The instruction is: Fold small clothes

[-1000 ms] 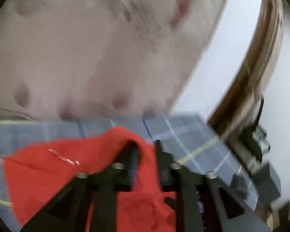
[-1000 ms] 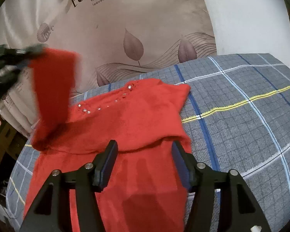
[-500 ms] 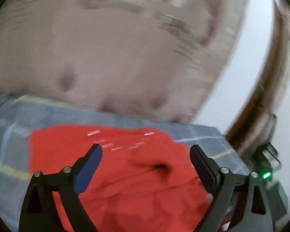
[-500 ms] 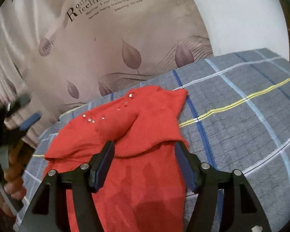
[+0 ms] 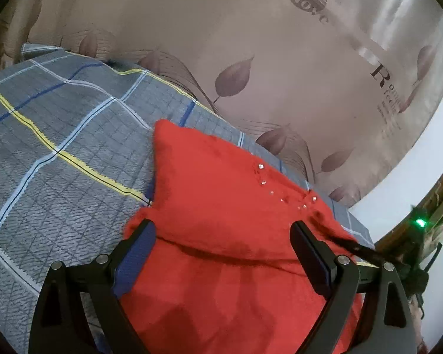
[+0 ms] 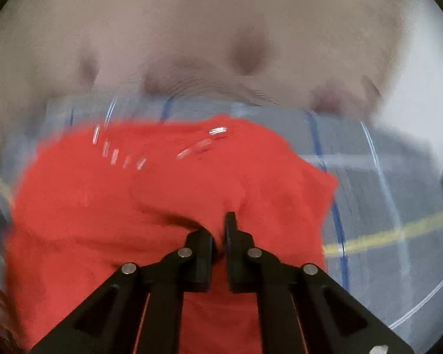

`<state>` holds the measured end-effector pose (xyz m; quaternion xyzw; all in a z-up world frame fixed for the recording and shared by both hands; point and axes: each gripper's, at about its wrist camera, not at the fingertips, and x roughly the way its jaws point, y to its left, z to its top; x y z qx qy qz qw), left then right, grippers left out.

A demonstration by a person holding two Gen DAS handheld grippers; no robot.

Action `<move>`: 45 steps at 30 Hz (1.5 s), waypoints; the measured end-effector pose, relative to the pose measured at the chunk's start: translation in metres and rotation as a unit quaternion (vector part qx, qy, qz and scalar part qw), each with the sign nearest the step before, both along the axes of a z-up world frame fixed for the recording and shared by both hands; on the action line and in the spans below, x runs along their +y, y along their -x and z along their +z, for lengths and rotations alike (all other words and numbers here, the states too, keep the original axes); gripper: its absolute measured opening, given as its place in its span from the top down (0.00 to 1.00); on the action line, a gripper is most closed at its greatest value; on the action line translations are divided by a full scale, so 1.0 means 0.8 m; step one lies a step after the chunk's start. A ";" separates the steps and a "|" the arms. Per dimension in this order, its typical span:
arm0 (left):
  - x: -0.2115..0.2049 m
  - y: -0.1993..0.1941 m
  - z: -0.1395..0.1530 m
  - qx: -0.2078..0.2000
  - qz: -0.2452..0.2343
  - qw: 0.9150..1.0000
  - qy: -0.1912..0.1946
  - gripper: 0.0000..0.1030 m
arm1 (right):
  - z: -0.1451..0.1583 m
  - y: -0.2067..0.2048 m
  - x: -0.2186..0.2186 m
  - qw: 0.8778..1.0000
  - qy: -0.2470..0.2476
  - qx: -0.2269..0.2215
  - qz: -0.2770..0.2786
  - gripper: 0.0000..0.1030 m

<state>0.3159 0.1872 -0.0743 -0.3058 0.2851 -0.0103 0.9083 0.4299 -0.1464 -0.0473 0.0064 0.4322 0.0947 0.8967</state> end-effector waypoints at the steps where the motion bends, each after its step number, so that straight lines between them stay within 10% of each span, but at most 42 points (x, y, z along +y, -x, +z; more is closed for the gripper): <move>1: 0.004 -0.001 -0.003 0.005 0.002 1.000 0.005 0.11 | -0.001 0.004 -0.029 0.999 -0.049 0.002 -0.016 0.95; 5: 0.013 -0.005 -0.012 0.016 0.012 0.999 0.037 0.11 | -0.032 0.018 -0.125 0.964 -0.260 0.047 -0.032 0.87; 9: 0.010 0.000 -0.007 0.015 0.016 0.999 0.027 0.11 | -0.040 0.022 -0.155 0.945 -0.322 0.057 -0.026 0.80; 15: 0.009 -0.003 -0.005 0.020 0.018 0.999 0.029 0.11 | -0.041 0.006 -0.161 0.936 -0.345 0.056 -0.038 0.65; 17: 0.008 -0.002 -0.005 0.020 0.019 0.999 0.028 0.11 | -0.044 -0.005 -0.157 0.939 -0.336 0.060 -0.037 0.71; 18: 0.008 -0.003 -0.005 0.021 0.019 0.999 0.027 0.11 | -0.044 -0.009 -0.154 0.943 -0.326 0.055 -0.035 0.90; 23: 0.009 -0.001 -0.004 0.020 0.025 0.999 0.023 0.11 | -0.021 -0.037 -0.128 0.951 -0.305 0.042 -0.019 0.94; 27: 0.013 0.003 -0.005 0.018 0.037 0.999 0.024 0.11 | 0.040 -0.040 -0.125 0.914 -0.402 -0.044 0.037 0.95; 32: 0.012 0.002 -0.005 0.021 0.037 0.999 0.020 0.11 | -0.035 -0.068 -0.134 0.942 -0.332 0.040 -0.019 0.95; 45: 0.013 0.001 -0.006 0.024 0.038 0.999 0.023 0.11 | -0.066 -0.050 -0.160 0.935 -0.347 0.061 -0.047 0.94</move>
